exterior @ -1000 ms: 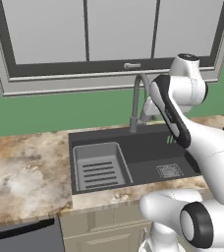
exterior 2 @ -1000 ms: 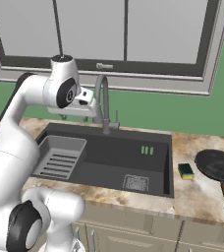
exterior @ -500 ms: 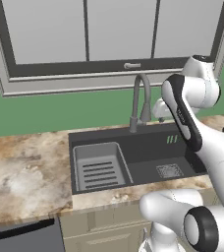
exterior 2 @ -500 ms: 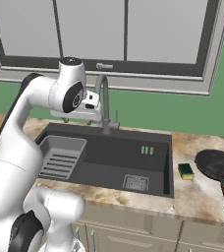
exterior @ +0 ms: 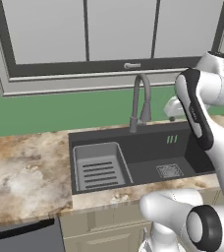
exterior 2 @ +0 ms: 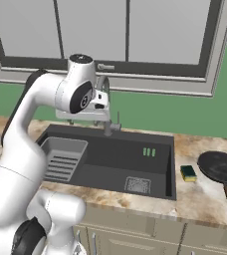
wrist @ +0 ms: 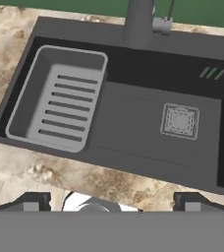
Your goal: Pick the pan and sponge and place them into the sink. Then turn on the water.
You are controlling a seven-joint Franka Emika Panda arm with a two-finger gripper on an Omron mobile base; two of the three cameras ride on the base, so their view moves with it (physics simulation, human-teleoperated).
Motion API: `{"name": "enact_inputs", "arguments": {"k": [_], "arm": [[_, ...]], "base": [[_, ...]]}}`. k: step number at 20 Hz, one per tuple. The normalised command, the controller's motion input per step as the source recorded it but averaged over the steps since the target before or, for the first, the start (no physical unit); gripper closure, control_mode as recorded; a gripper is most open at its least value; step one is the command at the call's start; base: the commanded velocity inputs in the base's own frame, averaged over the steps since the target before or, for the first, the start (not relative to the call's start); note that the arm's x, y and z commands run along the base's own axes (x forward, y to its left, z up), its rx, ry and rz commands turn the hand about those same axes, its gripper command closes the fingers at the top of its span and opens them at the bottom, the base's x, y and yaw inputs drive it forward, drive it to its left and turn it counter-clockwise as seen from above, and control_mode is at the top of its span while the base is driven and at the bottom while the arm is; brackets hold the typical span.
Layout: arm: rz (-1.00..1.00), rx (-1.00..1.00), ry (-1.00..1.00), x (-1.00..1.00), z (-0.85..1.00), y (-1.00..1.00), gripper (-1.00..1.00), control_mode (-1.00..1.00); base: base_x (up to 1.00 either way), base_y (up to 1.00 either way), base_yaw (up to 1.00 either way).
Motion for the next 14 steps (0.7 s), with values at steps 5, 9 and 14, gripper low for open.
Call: {"name": "enact_inputs", "arguments": {"k": [5, 9, 14], "arm": [[0.03, 0.0, 0.06, -0.14, 0.01, -0.52, -1.0, -1.0], [0.01, -0.02, 0.09, -0.03, -0.06, -0.58, -1.0, -1.0], [0.0, -0.02, 0.1, 0.0, -0.04, -0.58, -1.0, -1.0]], "base": [[0.0, 0.0, 0.0], [0.0, 0.0, 0.0], [0.0, 0.0, 0.0]]}}
